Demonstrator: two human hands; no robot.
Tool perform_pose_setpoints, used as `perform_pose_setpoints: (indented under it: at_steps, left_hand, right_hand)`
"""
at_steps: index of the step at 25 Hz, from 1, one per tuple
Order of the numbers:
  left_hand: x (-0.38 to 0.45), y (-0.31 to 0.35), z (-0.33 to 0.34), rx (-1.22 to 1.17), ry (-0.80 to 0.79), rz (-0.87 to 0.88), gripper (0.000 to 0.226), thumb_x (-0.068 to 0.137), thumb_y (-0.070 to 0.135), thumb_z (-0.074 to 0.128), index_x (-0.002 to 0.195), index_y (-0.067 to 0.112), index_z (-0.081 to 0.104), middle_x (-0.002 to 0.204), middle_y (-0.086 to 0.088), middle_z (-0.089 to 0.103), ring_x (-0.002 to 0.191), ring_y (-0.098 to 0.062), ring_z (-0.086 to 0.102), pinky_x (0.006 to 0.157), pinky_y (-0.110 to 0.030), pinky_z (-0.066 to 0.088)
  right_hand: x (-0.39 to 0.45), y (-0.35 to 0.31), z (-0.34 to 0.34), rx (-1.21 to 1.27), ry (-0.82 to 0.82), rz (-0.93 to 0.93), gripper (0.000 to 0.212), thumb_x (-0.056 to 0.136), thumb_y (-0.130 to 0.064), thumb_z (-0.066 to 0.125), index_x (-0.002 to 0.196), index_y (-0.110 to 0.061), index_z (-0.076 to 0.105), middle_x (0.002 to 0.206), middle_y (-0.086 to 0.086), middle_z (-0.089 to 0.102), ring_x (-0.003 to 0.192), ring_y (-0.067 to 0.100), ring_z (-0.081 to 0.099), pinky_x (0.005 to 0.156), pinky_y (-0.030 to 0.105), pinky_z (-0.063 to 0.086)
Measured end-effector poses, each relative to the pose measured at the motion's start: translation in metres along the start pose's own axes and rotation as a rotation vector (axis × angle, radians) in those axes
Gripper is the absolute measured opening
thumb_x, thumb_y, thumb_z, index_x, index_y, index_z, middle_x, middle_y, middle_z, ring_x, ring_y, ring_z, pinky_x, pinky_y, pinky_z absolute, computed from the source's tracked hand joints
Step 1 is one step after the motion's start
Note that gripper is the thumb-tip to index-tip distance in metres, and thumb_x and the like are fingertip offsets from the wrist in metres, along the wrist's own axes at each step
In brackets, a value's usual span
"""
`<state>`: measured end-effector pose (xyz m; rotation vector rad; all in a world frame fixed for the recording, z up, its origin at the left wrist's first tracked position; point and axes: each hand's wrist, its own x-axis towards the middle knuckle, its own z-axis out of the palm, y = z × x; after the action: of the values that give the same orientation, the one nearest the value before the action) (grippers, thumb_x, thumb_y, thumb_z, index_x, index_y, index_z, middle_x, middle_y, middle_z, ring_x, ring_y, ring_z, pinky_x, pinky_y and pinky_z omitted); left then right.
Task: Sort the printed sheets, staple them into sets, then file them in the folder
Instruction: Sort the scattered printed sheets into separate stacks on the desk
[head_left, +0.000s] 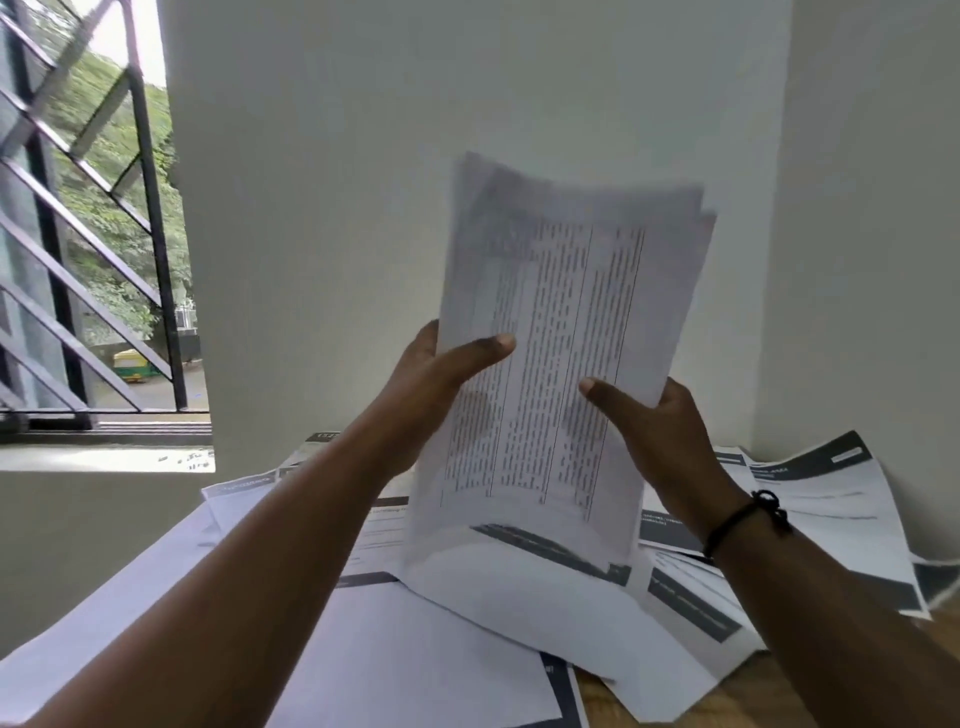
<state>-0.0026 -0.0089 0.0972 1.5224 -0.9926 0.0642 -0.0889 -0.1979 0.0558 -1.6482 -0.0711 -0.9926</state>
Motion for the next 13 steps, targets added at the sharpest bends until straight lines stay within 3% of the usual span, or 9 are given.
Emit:
perform_pose_setpoints:
  at_steps: [3,9,13]
  left_hand:
    - [-0.009,-0.021,-0.005,-0.056,0.046,-0.095,0.068,0.068,0.056,0.068,0.126,0.024,0.055,0.111,-0.001,0.071,0.098,-0.022,0.07,0.081,-0.044,0.058]
    - [-0.014,-0.031,-0.006,-0.278,0.184,-0.282,0.026,0.089,0.025,0.065,0.112,0.015,0.059,0.088,-0.005,0.074,0.072,-0.021,0.073,0.058,-0.034,0.057]
    - [-0.011,-0.017,0.009,-0.306,0.257,-0.228,0.011,0.093,0.02,0.061,0.103,0.021,0.059,0.092,-0.007,0.072,0.082,-0.026,0.07,0.067,-0.038,0.056]
  right_hand:
    - [-0.005,0.011,-0.005,-0.06,-0.074,0.147,0.016,0.082,-0.036,0.07,0.096,-0.035,0.063,0.094,-0.018,0.069,0.079,-0.005,0.066,0.063,0.015,0.047]
    - [-0.001,0.011,0.006,0.083,0.019,0.221,0.026,0.082,-0.029,0.072,0.106,-0.02,0.066,0.098,-0.002,0.073,0.082,0.013,0.07,0.067,0.026,0.056]
    - [0.002,-0.007,0.015,0.155,0.068,0.137,0.017,0.083,-0.027,0.071,0.098,-0.022,0.066,0.088,-0.001,0.074,0.074,0.014,0.072,0.062,0.026,0.059]
